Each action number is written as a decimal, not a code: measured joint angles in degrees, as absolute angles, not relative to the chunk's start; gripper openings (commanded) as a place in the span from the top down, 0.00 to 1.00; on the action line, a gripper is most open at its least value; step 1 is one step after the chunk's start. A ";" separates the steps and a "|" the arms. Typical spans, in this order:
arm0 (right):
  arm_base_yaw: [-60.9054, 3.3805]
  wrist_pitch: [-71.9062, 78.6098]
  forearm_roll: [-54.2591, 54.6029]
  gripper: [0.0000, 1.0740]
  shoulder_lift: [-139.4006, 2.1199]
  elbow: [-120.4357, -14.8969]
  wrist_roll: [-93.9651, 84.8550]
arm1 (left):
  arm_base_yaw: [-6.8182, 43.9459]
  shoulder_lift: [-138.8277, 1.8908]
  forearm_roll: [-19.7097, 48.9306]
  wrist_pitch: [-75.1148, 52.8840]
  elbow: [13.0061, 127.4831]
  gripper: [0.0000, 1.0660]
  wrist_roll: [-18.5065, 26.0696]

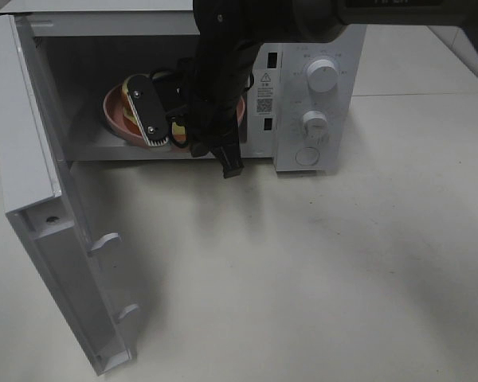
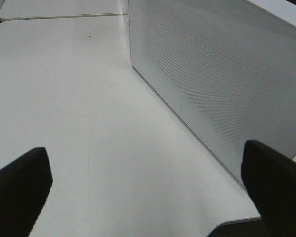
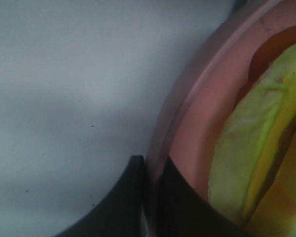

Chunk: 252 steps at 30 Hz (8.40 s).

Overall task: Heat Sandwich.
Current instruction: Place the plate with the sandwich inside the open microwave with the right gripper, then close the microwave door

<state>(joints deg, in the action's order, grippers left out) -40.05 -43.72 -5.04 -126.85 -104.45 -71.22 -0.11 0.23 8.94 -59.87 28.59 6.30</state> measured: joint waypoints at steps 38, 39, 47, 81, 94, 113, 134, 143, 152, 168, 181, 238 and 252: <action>-38.73 -48.07 -8.82 0.95 -142.95 -127.83 -62.28 | -0.11 0.23 8.94 -59.87 28.59 0.05 6.30; -38.73 -48.07 -8.82 0.95 -142.95 -127.77 -62.28 | -0.11 0.23 8.94 -59.87 28.59 0.05 6.30; -38.73 -47.56 -8.94 0.88 -143.30 -127.94 -61.54 | -0.11 0.23 8.94 -59.87 28.59 0.05 6.30; -38.73 -41.88 -7.56 0.29 -137.17 -117.06 -53.92 | -0.11 0.23 8.94 -59.87 28.59 0.05 6.30; -38.96 -36.73 -12.09 0.29 -129.66 -106.11 -50.99 | -0.11 0.23 8.94 -59.87 28.59 0.05 6.30; -39.36 -16.33 -13.12 0.29 -113.45 -78.90 -50.99 | -0.11 0.23 8.94 -59.87 28.59 0.05 6.30; -39.36 -12.66 -12.95 0.29 -96.26 -58.67 -44.23 | -0.11 0.23 8.94 -59.87 28.59 0.05 6.30; -39.36 -13.12 -12.89 0.29 -89.27 -52.48 -27.39 | -0.11 0.23 8.94 -59.87 28.59 0.05 6.30; -39.36 -19.88 -12.89 0.29 -83.54 -48.30 -9.17 | -0.11 0.23 8.94 -59.87 28.59 0.05 6.30; -39.36 -42.91 -12.43 0.29 -72.31 -47.56 5.39 | -0.11 0.23 8.94 -59.87 28.59 0.05 6.30; -39.36 -55.92 -11.52 0.29 -60.33 -47.56 7.68 | -0.11 0.23 8.94 -59.87 28.59 0.05 6.30; -11.29 -61.25 -7.05 0.29 -8.37 -29.85 7.68 | -0.11 0.23 8.94 -59.87 28.59 0.05 6.30; -7.10 -59.87 -6.82 0.29 -7.91 -29.22 7.62 | -0.11 0.23 8.94 -59.87 28.59 0.05 6.30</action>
<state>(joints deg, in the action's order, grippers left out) -7.10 -59.87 -6.82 -7.91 -29.22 7.62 -0.11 0.23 8.94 -59.87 28.59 6.30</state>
